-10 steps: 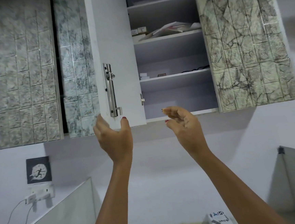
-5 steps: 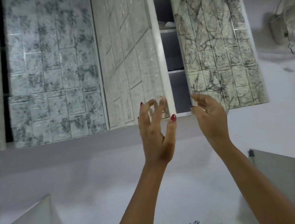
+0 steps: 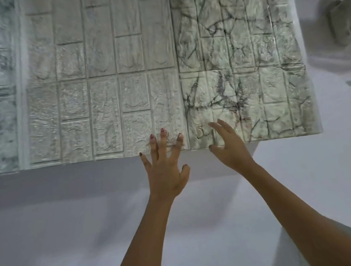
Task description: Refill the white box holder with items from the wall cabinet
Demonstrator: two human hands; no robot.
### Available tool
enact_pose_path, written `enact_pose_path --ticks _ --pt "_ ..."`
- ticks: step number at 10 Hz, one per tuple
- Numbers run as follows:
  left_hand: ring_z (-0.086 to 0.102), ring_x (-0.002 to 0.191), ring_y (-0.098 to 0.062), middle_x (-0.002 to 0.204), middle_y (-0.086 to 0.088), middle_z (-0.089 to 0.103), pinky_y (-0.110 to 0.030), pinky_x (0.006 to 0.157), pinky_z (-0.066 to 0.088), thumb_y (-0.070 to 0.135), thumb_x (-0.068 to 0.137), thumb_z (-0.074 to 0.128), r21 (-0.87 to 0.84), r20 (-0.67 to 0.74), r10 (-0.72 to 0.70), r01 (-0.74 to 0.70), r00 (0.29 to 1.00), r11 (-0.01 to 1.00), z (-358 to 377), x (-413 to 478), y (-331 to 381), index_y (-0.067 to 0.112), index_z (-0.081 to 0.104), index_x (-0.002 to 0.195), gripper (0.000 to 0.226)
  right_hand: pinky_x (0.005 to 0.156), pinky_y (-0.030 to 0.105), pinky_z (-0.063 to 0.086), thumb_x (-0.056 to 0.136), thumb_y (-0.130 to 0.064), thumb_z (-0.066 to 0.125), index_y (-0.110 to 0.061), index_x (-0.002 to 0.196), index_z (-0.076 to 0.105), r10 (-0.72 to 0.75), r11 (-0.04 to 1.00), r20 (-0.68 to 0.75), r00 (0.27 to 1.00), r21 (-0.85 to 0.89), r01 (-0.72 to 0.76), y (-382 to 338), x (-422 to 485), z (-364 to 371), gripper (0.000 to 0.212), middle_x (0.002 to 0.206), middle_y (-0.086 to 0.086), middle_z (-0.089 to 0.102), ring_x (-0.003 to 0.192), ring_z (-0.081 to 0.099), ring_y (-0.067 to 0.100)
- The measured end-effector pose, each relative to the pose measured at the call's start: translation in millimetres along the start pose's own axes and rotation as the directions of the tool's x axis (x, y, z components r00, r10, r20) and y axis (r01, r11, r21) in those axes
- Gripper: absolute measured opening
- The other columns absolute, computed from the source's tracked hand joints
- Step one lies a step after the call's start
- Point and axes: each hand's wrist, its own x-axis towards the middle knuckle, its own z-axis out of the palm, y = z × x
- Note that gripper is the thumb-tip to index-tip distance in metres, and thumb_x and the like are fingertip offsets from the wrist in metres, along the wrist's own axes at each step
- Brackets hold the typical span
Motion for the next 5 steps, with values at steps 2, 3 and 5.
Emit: enact_pose_path --ticks 2,3,5 --pt "-0.016 0.143 -0.029 0.158 -0.001 -0.008 -0.065 0.108 -0.004 0.038 0.070 0.044 0.067 -0.027 -0.041 0.042 0.999 0.997 33.6 19.2 -5.4 0.042 0.008 0.142 0.080 0.115 0.048 0.003 0.084 -0.027 0.049 -0.028 0.142 0.028 -0.169 0.967 -0.076 0.983 -0.208 0.150 37.8 23.0 38.6 0.062 0.157 0.006 0.007 0.145 -0.004 0.029" --pt "-0.014 0.143 -0.029 0.158 0.000 -0.007 -0.064 0.108 -0.003 0.037 0.070 0.045 0.067 -0.040 -0.030 0.033 0.999 0.997 34.2 15.2 -5.4 0.043 0.008 0.142 0.081 0.115 0.048 0.003 0.082 -0.032 0.044 -0.030 0.141 0.029 -0.196 0.965 -0.119 0.973 -0.200 0.170 38.9 21.9 46.5 0.061 0.157 0.005 0.008 0.145 -0.003 0.030" --pt "-0.004 0.145 -0.029 0.158 -0.001 0.002 -0.060 0.113 0.005 0.034 0.077 0.058 -0.025 0.054 -0.080 0.081 0.995 0.996 13.7 24.1 2.2 0.036 0.018 0.142 0.076 0.115 0.048 0.011 0.087 -0.028 0.048 -0.025 0.140 0.033 -0.108 0.992 -0.022 0.994 -0.073 0.106 31.7 23.8 34.6 0.055 0.157 0.007 0.008 0.145 -0.002 0.029"
